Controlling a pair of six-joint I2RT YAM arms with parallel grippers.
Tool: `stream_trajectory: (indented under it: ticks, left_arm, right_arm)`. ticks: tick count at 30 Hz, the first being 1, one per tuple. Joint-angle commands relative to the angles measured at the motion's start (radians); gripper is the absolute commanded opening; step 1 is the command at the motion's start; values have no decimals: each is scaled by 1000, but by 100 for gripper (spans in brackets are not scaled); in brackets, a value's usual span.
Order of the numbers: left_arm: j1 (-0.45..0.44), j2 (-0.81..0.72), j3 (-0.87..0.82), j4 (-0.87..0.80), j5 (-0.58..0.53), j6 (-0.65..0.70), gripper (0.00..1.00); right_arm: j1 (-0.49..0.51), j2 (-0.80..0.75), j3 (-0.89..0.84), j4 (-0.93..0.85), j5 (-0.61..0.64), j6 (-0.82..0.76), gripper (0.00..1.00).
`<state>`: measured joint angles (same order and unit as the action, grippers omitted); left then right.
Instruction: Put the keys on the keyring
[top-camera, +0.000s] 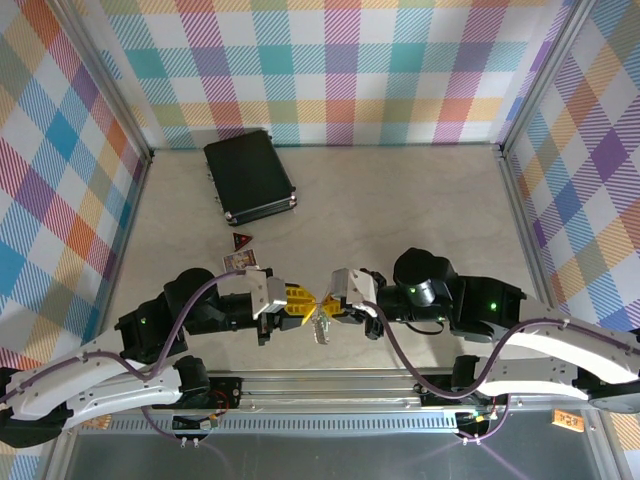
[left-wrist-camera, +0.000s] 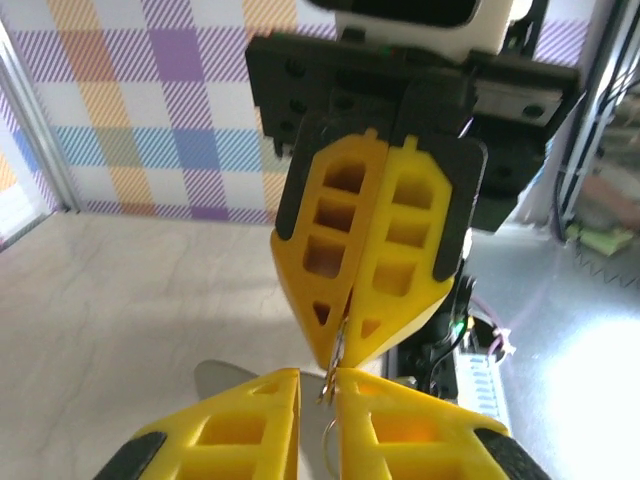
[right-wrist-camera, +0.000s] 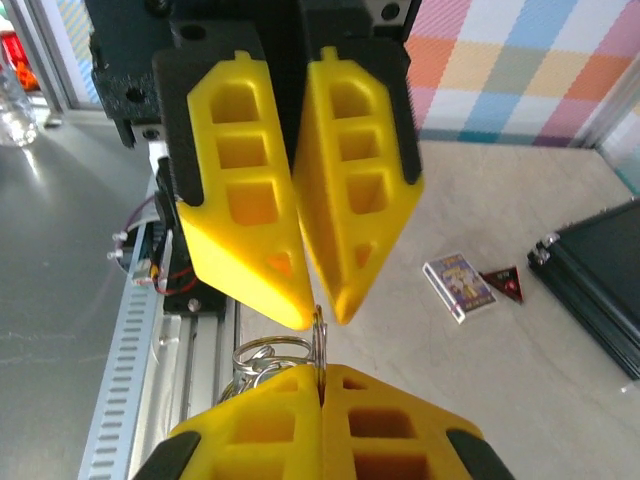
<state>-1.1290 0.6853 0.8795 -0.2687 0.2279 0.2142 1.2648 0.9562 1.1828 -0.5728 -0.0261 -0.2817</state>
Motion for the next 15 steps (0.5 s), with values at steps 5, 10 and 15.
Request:
stream_trajectory:
  ticks: [5,10,15]
  left_arm:
    - [3,38,79,-166,-68,66,20]
    - [3,61,87,-146,-51,72,20]
    - [3,71,77,-118,-39,66,13]
  right_arm:
    - [2,117,174,-237,39,-74,0]
    - [2,145,195,-262,25,-78,0]
    - [2,151,193,-265,14,-77,0]
